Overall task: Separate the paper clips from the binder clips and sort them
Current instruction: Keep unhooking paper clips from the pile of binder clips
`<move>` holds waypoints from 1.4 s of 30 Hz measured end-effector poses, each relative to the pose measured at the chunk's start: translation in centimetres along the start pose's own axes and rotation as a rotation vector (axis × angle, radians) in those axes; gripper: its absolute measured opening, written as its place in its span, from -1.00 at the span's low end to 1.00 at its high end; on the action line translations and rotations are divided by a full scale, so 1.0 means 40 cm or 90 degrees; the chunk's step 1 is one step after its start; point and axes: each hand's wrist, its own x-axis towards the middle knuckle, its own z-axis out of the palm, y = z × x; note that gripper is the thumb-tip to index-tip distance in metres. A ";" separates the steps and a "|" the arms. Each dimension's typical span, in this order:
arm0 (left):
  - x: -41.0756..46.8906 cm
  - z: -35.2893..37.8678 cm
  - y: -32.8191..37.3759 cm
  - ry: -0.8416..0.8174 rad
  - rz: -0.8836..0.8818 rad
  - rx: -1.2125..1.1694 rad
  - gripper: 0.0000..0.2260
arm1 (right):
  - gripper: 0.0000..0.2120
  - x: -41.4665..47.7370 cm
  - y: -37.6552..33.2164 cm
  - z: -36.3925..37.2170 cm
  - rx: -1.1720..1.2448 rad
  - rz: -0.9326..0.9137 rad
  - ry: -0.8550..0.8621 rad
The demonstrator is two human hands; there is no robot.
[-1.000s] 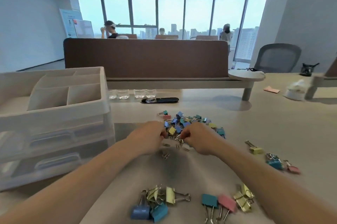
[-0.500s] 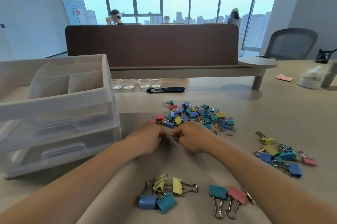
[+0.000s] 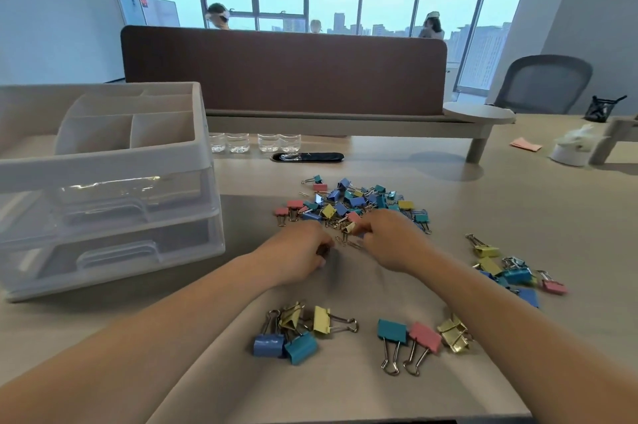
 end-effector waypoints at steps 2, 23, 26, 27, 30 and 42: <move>0.001 -0.002 0.006 0.007 0.006 -0.014 -0.67 | -0.65 -0.001 0.007 0.000 0.014 0.009 -0.021; -0.015 -0.006 -0.011 -0.015 -0.041 -0.034 -0.77 | -0.62 0.004 -0.018 0.027 0.058 -0.013 -0.058; -0.017 -0.004 0.003 -0.002 -0.019 -0.032 -0.68 | -0.63 -0.012 -0.014 0.016 0.112 -0.004 -0.049; -0.017 -0.004 0.007 0.005 -0.013 -0.028 -0.66 | -0.64 -0.016 -0.011 0.013 0.132 -0.005 -0.047; -0.016 -0.005 0.016 0.027 0.003 -0.040 -0.66 | -0.66 -0.021 -0.001 0.003 0.164 -0.005 -0.029; 0.088 -0.043 -0.060 0.122 -0.039 -0.053 -0.73 | -0.65 0.090 0.005 0.014 -0.045 0.040 0.040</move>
